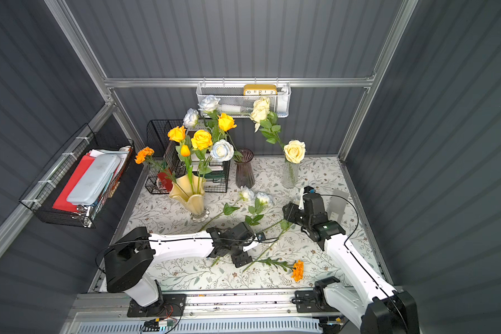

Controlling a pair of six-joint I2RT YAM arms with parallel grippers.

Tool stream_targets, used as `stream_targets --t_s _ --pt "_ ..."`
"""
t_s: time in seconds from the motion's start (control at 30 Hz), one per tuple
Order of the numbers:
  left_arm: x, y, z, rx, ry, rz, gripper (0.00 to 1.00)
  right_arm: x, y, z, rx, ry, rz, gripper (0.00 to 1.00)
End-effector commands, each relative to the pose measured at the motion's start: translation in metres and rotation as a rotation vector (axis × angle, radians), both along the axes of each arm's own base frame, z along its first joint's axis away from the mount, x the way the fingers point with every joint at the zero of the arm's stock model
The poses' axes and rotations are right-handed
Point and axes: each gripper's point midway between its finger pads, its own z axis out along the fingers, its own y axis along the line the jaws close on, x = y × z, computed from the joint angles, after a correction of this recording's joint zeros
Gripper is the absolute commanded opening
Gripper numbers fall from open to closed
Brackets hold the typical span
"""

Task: Arrange the flowers in different vases according to their colors
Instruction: Pick up the flower at the center of the board.

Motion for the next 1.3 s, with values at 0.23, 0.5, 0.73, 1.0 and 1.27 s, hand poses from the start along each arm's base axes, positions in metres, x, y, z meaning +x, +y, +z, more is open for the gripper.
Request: stream_targets --t_s 0.23,0.5,0.73,1.0,1.27 --pt "-0.007 0.005 -0.011 0.028 0.003 -0.009 0.86 0.001 0.001 -0.006 0.0 -0.002 0.018 0.51" --pt "0.003 0.005 0.007 -0.002 -0.054 0.052 0.86 -0.001 0.0 -0.005 -0.002 -0.009 0.023 0.51" --pt "-0.002 0.006 0.011 0.002 -0.069 0.06 0.87 -0.001 0.001 -0.006 0.001 -0.005 0.028 0.51" --pt "-0.019 0.009 0.008 0.031 -0.048 0.015 0.85 -0.001 0.001 -0.008 -0.002 0.0 0.029 0.51" --pt "-0.021 0.011 -0.006 0.066 -0.035 0.015 0.85 0.001 0.003 -0.012 0.002 0.007 0.04 0.51"
